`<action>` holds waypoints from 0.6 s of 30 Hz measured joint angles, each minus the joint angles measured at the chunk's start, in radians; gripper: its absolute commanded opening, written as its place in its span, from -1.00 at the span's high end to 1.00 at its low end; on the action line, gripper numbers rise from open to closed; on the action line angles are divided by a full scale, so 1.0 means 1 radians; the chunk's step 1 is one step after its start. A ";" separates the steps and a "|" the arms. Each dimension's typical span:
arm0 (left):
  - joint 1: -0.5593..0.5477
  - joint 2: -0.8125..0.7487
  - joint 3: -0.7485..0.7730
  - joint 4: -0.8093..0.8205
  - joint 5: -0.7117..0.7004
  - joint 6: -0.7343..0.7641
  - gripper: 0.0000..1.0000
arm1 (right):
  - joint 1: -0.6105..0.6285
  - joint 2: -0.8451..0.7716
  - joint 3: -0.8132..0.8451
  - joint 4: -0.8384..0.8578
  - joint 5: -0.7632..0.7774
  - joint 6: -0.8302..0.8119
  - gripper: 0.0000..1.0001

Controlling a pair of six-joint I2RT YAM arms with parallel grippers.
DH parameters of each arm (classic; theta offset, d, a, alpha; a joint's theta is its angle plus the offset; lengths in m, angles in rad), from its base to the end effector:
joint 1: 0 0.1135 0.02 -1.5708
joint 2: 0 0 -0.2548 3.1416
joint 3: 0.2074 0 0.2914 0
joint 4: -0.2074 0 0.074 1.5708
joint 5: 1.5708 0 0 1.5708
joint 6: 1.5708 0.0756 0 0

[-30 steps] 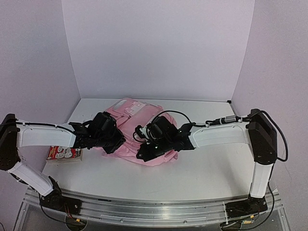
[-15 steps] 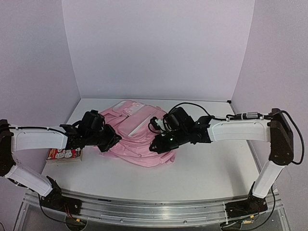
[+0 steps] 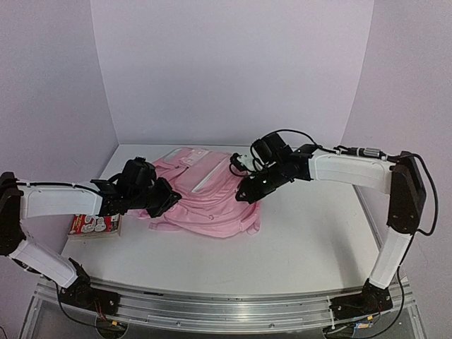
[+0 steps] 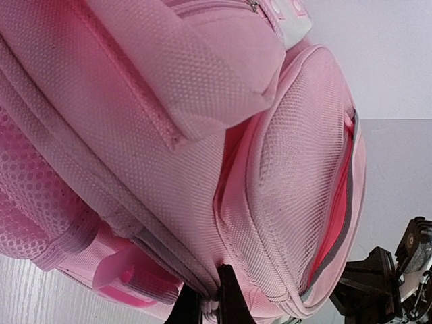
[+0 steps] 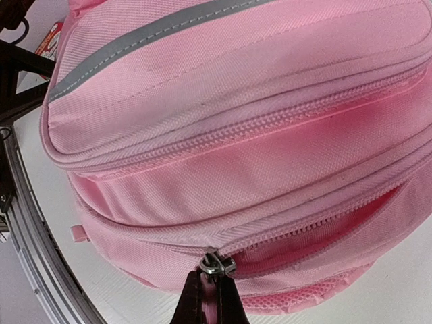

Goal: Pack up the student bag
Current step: Zip the student bag at the center of the board.

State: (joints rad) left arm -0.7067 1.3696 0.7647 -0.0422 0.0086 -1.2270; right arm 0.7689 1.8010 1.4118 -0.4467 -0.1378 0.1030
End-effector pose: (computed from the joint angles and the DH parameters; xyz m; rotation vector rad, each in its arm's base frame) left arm 0.2712 -0.2324 0.1602 -0.6219 2.3569 -1.0046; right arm 0.3267 0.3305 0.1984 -0.8707 2.3168 0.5569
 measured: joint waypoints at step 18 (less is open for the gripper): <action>0.073 0.264 0.196 0.039 0.087 0.257 1.00 | -0.174 -0.049 -0.174 0.098 -0.237 -0.069 1.00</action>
State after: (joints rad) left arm -0.6337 1.6337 0.9602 -0.0028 0.0956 -0.9699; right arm 0.5950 1.7517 1.2379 -0.3492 -0.3750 0.0341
